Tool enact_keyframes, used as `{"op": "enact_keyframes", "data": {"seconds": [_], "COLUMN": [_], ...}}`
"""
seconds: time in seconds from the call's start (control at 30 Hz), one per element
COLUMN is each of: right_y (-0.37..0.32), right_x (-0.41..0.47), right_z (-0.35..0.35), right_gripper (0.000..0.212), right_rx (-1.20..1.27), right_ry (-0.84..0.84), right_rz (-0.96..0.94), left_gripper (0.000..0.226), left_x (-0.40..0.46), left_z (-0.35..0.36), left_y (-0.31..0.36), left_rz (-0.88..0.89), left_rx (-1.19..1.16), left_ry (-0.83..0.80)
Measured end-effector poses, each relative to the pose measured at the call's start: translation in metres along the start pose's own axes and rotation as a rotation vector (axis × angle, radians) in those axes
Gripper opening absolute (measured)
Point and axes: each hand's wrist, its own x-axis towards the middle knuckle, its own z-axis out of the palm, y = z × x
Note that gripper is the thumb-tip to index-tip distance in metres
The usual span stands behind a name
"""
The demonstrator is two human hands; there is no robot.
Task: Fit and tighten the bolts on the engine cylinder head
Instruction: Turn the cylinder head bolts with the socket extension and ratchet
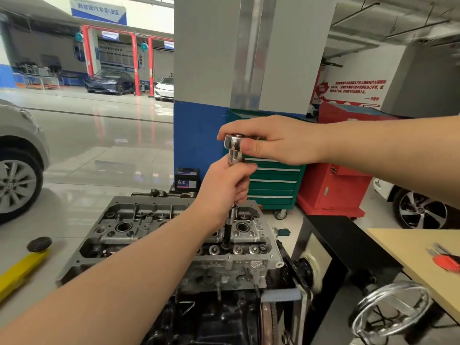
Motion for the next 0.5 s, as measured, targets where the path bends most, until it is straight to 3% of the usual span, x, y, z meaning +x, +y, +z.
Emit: {"op": "enact_keyframes", "data": {"seconds": [0.13,0.23,0.3,0.37,0.43,0.5], "right_y": [-0.017,-0.035,-0.048,-0.055,-0.054,-0.044], "right_x": [-0.003,-0.001,0.004,0.011,0.016,0.015], "right_z": [0.004,0.012,0.015,0.012,0.003,-0.011], "right_gripper": [0.033,0.027,0.025,0.028,0.04,0.037], "right_rx": [-0.18,-0.714,-0.817,-0.72,-0.475,-0.288], "right_ry": [0.057,0.043,-0.02,0.016,0.036,-0.109], "right_rz": [0.096,0.162,0.142,0.225,0.336,0.282], "left_gripper": [0.022,0.023,0.039,0.048,0.049,0.048], "left_x": [0.001,-0.002,-0.008,-0.011,-0.011,-0.011], "left_z": [0.002,0.005,0.007,0.005,0.001,-0.002], "left_y": [0.0,-0.005,-0.012,-0.018,-0.02,-0.019], "left_rz": [-0.02,-0.022,-0.015,-0.04,-0.121,-0.172], "left_rx": [0.024,0.133,0.238,0.26,0.203,0.16], "left_ry": [0.042,0.057,0.102,0.159,0.142,0.07]}}
